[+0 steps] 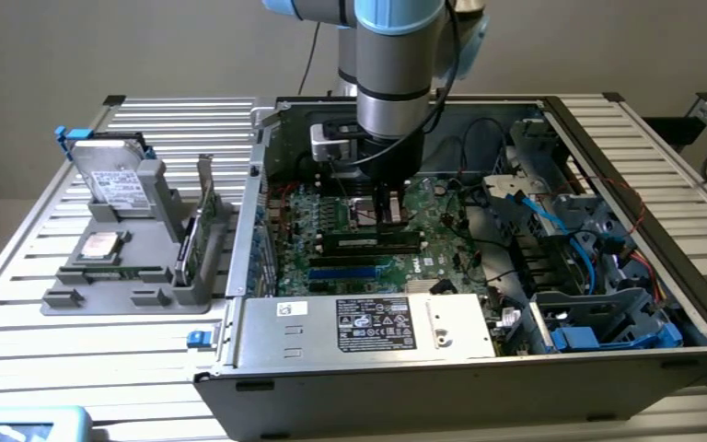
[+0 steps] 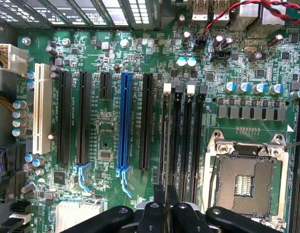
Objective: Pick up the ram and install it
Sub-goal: 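Insert the ram into the slot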
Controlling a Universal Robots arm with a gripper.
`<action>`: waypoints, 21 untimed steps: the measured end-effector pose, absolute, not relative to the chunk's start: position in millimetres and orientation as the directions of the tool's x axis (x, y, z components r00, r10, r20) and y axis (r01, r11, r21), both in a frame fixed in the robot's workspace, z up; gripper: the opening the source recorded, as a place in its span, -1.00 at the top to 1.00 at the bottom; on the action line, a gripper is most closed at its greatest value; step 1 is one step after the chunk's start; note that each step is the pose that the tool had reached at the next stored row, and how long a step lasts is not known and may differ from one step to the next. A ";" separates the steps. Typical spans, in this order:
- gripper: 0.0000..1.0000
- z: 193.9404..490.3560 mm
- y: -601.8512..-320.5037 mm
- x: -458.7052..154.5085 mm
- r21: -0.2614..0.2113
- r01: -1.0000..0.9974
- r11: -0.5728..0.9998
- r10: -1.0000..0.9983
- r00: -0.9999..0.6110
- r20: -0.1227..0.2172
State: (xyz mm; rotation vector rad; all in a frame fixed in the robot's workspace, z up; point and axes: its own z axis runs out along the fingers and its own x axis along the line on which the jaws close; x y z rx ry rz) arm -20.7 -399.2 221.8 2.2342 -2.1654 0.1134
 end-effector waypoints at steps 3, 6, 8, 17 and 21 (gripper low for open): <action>0.73 221.5 -399.1 -20.8 -0.031 -0.999 -0.032 -0.997 0.030 0.072; 0.70 221.5 -399.1 -21.0 -0.030 -0.999 -0.032 -0.997 0.030 0.072; 0.56 221.6 -399.1 -20.9 -0.031 -0.999 -0.032 -0.997 0.030 0.071; 0.56 238.4 -399.4 -16.0 -0.029 -0.999 -0.032 -0.997 0.030 0.072; 0.56 245.1 -400.1 -13.1 -0.025 -0.999 -0.032 -0.997 0.030 0.072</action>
